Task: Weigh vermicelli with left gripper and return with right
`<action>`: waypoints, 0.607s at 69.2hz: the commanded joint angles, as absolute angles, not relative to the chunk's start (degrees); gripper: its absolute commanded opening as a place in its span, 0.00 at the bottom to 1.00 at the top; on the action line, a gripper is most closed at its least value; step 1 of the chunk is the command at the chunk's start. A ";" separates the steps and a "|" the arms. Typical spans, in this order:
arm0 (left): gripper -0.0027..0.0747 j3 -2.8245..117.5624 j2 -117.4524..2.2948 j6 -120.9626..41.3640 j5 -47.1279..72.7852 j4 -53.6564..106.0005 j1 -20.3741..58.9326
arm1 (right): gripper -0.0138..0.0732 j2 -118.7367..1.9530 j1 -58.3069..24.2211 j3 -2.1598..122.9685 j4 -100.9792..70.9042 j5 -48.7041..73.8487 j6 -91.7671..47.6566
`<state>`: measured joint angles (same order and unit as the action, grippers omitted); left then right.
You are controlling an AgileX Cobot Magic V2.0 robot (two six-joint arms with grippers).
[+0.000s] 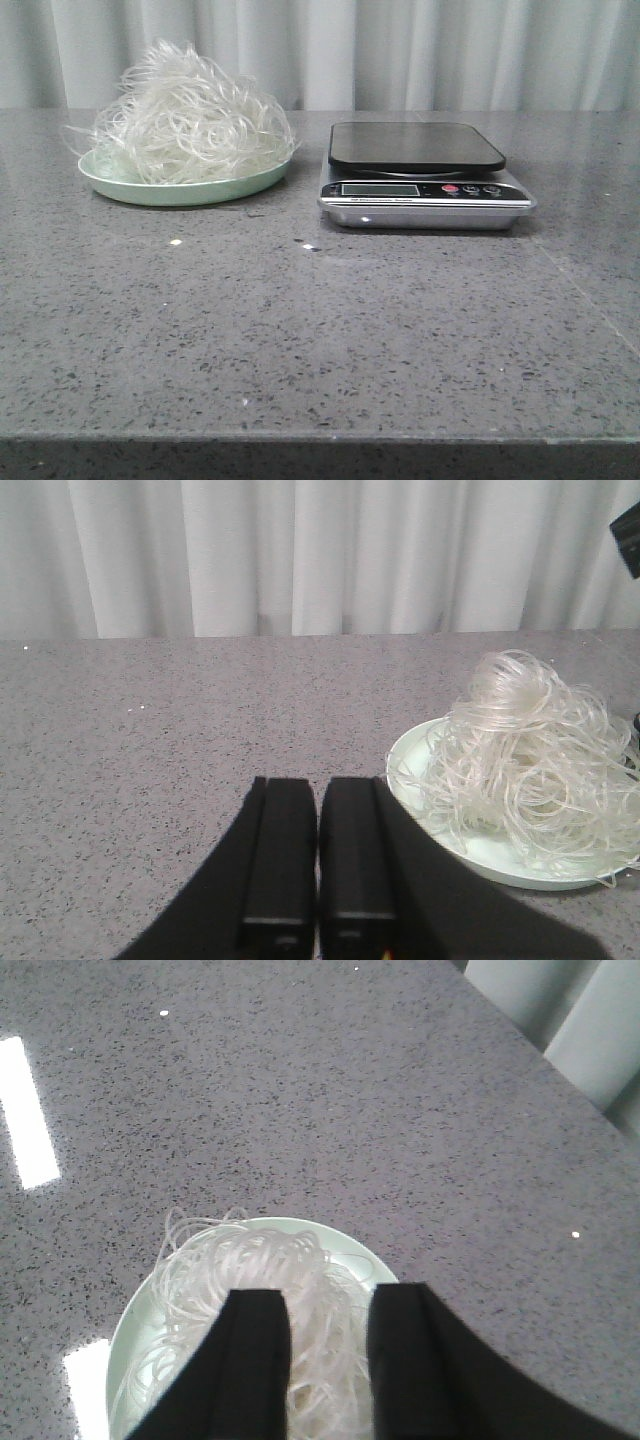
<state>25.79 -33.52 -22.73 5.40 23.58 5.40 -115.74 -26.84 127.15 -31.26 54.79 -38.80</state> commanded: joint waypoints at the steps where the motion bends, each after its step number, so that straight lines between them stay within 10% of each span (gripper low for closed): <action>1: 0.21 27.34 -33.43 -22.39 1.71 24.20 5.89 | 0.32 -110.10 -24.64 129.08 -32.19 54.13 -37.17; 42: 0.21 27.34 -33.43 -22.39 1.81 24.20 5.89 | 0.33 -106.61 -18.62 128.96 -19.98 61.69 -19.52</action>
